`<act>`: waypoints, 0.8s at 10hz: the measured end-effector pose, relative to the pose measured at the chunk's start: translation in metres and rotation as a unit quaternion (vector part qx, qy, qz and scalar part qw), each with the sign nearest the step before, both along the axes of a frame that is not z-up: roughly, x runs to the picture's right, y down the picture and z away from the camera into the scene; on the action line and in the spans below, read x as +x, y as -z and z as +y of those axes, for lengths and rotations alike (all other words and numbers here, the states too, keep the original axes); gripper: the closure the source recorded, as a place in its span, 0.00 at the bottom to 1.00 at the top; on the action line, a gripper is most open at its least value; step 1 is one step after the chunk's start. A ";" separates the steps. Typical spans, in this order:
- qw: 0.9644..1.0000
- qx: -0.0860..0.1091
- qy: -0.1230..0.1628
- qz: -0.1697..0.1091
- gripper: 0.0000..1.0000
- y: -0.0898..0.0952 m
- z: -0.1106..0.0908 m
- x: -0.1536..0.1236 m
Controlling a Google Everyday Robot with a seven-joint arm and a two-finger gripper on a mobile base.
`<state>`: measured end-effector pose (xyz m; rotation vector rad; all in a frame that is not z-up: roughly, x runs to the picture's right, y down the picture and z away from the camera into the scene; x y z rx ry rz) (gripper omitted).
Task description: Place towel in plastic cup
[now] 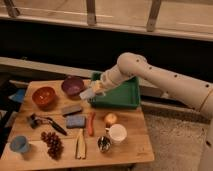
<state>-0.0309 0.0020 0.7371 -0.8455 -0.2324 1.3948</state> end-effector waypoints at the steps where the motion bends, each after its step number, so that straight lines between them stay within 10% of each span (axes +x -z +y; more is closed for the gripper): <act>1: 1.000 0.000 0.000 0.000 1.00 0.000 0.000 0.000; 4: 0.999 -0.011 0.020 -0.022 1.00 -0.003 0.006 -0.008; 8: 0.991 -0.015 0.089 -0.094 1.00 0.018 0.030 -0.085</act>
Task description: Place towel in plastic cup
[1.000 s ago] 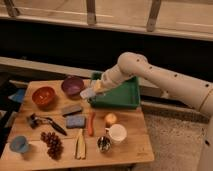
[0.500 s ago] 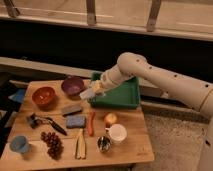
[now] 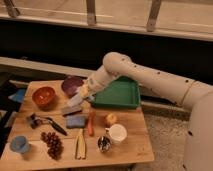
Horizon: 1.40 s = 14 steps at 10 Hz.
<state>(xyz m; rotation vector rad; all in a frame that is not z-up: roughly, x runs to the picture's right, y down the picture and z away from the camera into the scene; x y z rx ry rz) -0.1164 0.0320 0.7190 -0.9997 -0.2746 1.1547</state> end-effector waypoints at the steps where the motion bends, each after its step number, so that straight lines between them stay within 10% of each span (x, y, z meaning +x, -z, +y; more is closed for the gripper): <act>1: 1.000 -0.001 0.019 -0.023 1.00 0.008 0.008 -0.022; 4: 0.993 -0.005 0.066 -0.096 1.00 0.035 0.034 -0.082; 10: 0.992 -0.007 0.067 -0.104 1.00 0.036 0.036 -0.084; 14: 0.981 -0.015 0.118 -0.154 1.00 0.045 0.054 -0.133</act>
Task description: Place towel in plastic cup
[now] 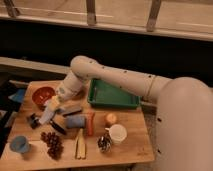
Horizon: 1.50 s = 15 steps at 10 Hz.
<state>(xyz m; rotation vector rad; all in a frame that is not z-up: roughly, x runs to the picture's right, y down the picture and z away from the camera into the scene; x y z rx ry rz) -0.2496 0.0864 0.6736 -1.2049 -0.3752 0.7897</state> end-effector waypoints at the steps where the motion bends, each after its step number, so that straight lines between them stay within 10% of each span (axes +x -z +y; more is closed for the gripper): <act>1: 1.000 -0.001 0.011 -0.014 1.00 0.004 0.007 -0.016; 5: 0.994 -0.020 0.068 -0.088 1.00 0.025 0.045 -0.088; 9: 0.978 -0.049 0.126 -0.160 1.00 0.039 0.082 -0.145; 15: 0.978 -0.059 0.128 -0.157 1.00 0.036 0.085 -0.145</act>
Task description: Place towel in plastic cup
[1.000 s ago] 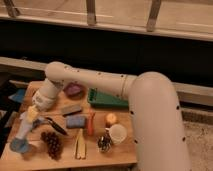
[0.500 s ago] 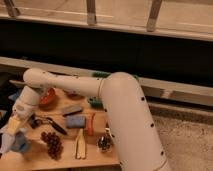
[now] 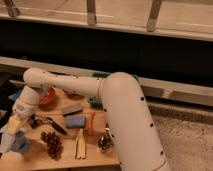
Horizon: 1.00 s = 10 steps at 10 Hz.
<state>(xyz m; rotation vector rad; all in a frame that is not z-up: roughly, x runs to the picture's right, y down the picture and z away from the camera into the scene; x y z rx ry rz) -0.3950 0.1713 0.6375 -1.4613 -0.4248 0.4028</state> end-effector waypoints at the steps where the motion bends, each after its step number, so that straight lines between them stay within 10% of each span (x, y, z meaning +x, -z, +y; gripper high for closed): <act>1: 1.000 -0.011 0.003 0.004 1.00 -0.007 0.008 -0.001; 6: 0.998 -0.061 0.012 0.011 0.64 -0.037 0.045 -0.012; 10: 0.997 -0.061 0.007 0.038 0.28 -0.038 0.043 0.000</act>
